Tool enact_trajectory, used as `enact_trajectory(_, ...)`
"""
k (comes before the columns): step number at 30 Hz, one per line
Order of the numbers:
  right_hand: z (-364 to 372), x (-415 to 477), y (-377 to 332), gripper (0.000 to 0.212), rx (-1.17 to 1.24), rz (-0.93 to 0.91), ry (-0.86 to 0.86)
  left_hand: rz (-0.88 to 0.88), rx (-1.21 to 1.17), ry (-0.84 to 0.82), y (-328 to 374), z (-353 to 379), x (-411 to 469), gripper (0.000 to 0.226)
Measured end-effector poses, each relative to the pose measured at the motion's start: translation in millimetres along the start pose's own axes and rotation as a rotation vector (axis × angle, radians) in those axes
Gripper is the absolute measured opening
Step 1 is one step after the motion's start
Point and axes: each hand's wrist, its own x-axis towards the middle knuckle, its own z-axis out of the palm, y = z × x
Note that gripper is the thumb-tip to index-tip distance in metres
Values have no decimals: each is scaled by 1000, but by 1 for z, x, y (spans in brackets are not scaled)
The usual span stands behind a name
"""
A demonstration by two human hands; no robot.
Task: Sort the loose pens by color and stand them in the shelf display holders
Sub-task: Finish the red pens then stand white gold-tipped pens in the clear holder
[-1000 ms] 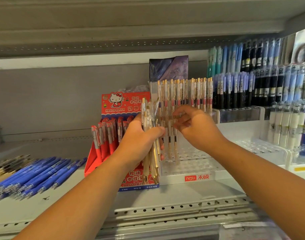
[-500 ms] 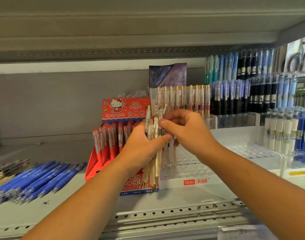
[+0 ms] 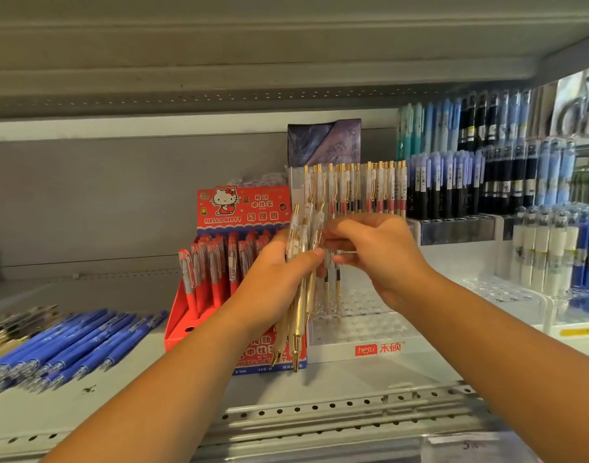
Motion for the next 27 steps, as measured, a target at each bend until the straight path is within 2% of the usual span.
enact_trajectory(2, -1, 1, -3, 4, 5, -13, -18, -18, 11, -14, -1, 0, -1, 26)
enact_trajectory(5, 0, -1, -3, 31, 2, 21, -105, -2, 39, -21, 0, 1, -1, 31)
enact_trajectory(9, -1, 0, -4, 22, 91, 89, -123, 17, 30, 2, 0, 1, 0, 32)
enact_trajectory(14, -18, 10, -16, 22, 219, 24, 25, -64, -44, -8, 2, -1, -2, 16)
enact_trajectory(17, -30, 15, -13, 36, 108, -112, 91, -59, -38, 1, 1, -1, -1, 13)
enact_trajectory(22, -38, 18, 6, 41, -190, -276, 34, -51, -35, -13, -1, -1, 0, 13)
enact_trajectory(25, -37, 20, 13, 46, -266, -276, -20, -50, -32, -9, -1, -1, 0, 14)
enact_trajectory(27, -37, 20, 17, 48, -286, -213, -61, -49, -13, 1, -1, 0, -1, 15)
